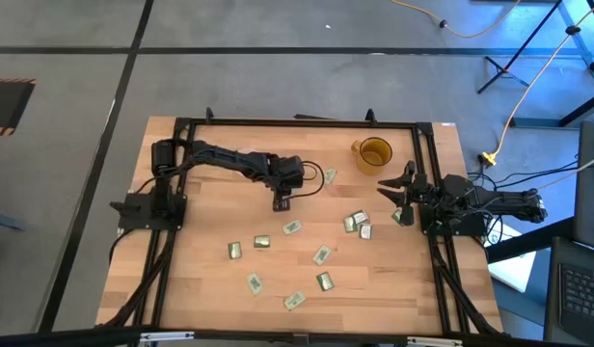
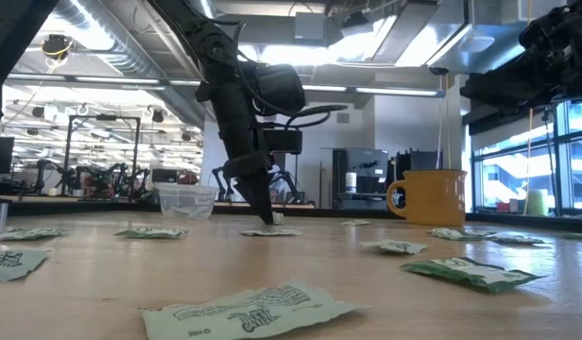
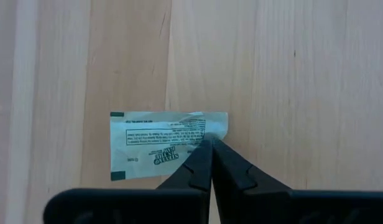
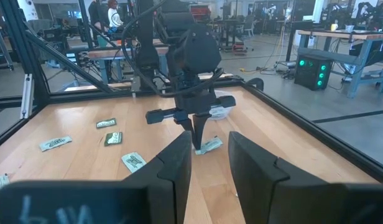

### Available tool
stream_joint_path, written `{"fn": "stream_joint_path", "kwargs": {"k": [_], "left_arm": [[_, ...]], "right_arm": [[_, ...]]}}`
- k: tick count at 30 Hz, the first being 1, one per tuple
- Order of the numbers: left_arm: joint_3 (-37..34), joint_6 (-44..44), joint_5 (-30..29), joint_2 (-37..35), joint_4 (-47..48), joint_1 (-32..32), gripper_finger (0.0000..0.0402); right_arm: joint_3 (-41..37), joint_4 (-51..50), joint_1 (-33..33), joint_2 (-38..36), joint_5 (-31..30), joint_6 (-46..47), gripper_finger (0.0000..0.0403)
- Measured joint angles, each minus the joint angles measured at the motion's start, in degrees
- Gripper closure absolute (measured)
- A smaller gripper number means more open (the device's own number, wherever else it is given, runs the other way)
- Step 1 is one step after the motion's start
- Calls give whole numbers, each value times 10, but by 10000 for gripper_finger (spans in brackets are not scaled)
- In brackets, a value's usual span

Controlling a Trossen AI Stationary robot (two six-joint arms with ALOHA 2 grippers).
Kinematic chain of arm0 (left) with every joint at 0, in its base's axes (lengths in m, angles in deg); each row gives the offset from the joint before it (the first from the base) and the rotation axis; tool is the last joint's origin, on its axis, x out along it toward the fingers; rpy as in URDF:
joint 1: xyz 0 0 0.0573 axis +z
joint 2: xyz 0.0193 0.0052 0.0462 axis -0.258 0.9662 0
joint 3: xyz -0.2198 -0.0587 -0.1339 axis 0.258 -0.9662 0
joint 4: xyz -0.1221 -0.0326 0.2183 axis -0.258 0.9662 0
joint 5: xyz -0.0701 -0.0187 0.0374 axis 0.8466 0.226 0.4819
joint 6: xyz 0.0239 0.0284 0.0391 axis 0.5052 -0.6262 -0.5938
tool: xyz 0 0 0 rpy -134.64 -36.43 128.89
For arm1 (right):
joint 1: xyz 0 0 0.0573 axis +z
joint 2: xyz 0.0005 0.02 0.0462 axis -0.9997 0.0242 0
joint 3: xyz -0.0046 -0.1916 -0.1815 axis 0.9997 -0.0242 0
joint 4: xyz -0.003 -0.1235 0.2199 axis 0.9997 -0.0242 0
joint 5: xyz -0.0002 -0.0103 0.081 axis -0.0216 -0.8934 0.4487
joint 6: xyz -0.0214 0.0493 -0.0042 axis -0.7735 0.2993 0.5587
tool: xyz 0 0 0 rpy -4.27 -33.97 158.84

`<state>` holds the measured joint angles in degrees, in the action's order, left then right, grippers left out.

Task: Pick and place Stevia / Truvia into bins
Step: Put the stevia packet into the transparent container

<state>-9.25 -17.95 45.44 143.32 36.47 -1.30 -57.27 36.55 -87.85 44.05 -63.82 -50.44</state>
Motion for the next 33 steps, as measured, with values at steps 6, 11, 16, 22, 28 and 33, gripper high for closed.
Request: {"fn": "stream_joint_path", "kwargs": {"k": [6, 11, 16, 22, 28, 33], "left_arm": [[-3, -8, 17, -14, 0, 0, 399], [-6, -12, 28, -36, 16, 0, 400], [-5, -16, 30, -58, 15, -1, 400], [-5, -25, 30, -84, 16, -1, 400], [-4, -27, 2, -139, 51, 0, 400], [-3, -8, -82, -203, 128, 0, 400]], "right_arm": [[0, 0, 0, 0, 0, 0, 292], [0, 0, 0, 0, 0, 0, 292], [0, 0, 0, 0, 0, 0, 292], [0, 0, 0, 0, 0, 0, 292], [0, 0, 0, 0, 0, 0, 292], [0, 0, 0, 0, 0, 0, 292]]}}
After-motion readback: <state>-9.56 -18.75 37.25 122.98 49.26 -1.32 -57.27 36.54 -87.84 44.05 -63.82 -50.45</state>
